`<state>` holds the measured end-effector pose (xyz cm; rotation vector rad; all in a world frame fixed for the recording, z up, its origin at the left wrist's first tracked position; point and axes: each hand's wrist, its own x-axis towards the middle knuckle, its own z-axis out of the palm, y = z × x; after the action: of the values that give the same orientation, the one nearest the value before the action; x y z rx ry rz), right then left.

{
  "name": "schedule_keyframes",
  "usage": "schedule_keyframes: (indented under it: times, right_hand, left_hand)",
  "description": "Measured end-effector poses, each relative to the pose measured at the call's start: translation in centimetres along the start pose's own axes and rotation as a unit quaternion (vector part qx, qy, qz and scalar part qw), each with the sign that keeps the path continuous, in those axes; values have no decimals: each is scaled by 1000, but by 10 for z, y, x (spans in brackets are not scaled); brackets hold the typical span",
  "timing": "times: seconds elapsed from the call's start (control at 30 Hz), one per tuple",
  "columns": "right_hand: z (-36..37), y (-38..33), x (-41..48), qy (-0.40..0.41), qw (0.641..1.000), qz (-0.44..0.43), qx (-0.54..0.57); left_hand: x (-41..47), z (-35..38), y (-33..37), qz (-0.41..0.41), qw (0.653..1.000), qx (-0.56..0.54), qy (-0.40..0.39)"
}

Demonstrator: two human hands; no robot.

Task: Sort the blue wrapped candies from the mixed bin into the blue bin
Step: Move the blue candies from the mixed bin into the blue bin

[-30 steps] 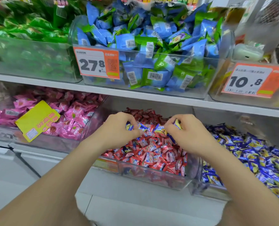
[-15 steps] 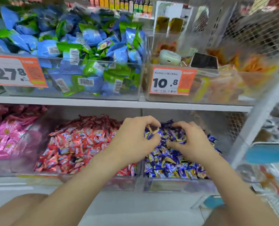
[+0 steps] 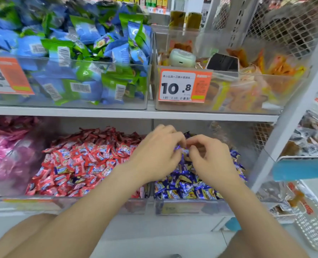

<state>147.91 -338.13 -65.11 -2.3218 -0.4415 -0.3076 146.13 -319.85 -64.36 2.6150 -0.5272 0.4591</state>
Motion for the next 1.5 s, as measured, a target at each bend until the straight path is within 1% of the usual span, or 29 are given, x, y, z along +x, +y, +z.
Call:
schedule_keyframes:
  times: [0.03,0.07,0.1,0.17,0.2,0.27,0.33,0.4,0.43,0.5,0.6,0.7,0.8,0.9,0.93,0.97,1.03,1.07,1.1,1.13,1.2,1.23,1.27,1.37,1.43,1.5]
  right_hand:
    - [5,-10,-2,-20,1000,-9,12]
    - [10,-20,-4,-35,999,-21,20]
    - [17,-30,-5,-44,998,-38,23]
    - [32,-49,-4,-47,996,-69,19]
    - [40,-58,-3,-49,995,-79,19]
    - [56,-73,1,-55,995,-85,19]
    - [70,-82,8,-60,995,-80,13]
    - [82,-86,14,-61,995,-80,-7]
    - [89,-86,17,-64,994,-87,-26]
    - [100,-86,22,-79,987,-107,-84]
    - [107,-84,27,-108,968,-134,-182]
    - [105,-86,27,-144,942,-165,-256]
    - [104,-90,27,-168,933,-177,-266]
    - [105,-93,25,-225,919,-187,-264]
    - [104,-96,22,-252,909,-179,-279]
    - [102,-100,20,-275,897,-172,-300]
    - [100,-111,13,-293,883,-158,-330]
    - [99,-118,9,-300,885,-140,-328]
    - [101,-123,6,-306,889,-115,-321]
    - [104,-129,3,-322,889,-83,-314]
    - [115,-135,6,-356,886,-19,-297]
    - [123,-134,9,-374,883,5,-284]
    - [132,-132,11,-386,881,32,-272]
    - [150,-130,16,-432,859,110,-252]
    - [159,-128,15,-462,843,139,-240]
    - [171,-122,13,-479,836,162,-215]
  left_hand:
    - [-10,-11,-7,-23,1000,-1,21]
    - [-21,-21,-16,-58,998,-5,26]
    - [-32,-31,-29,-99,995,-13,12]
    - [-53,-46,-56,-158,985,-24,-62]
    - [-61,-49,-68,-163,980,-23,-112]
    - [-72,-45,-83,-130,971,-35,-197]
    - [-75,-35,-87,-77,961,-83,-252]
    - [-72,-24,-90,-45,945,-112,-303]
    - [-70,-19,-94,-30,939,-98,-328]
    - [-68,-11,-104,5,932,-12,-363]
    - [-68,-11,-112,14,921,111,-373]
    - [-70,-24,-118,-9,912,183,-366]
    - [-76,-38,-127,-58,915,233,-324]
    - [-86,-52,-131,-127,900,301,-289]
    - [-91,-57,-130,-134,899,317,-270]
    - [-95,-59,-128,-134,907,315,-246]
    - [-105,-66,-119,-154,934,254,-201]
    - [-108,-70,-114,-187,939,216,-193]
    - [-111,-72,-110,-237,931,192,-203]
    - [-113,-74,-108,-297,908,182,-234]
    - [-114,-74,-109,-405,841,174,-314]
    - [-115,-74,-111,-435,817,170,-337]
    - [-114,-74,-114,-448,806,169,-347]
    - [-110,-78,-120,-453,798,161,-363]
    - [-107,-81,-122,-450,798,151,-372]
    - [-105,-84,-122,-442,798,142,-384]
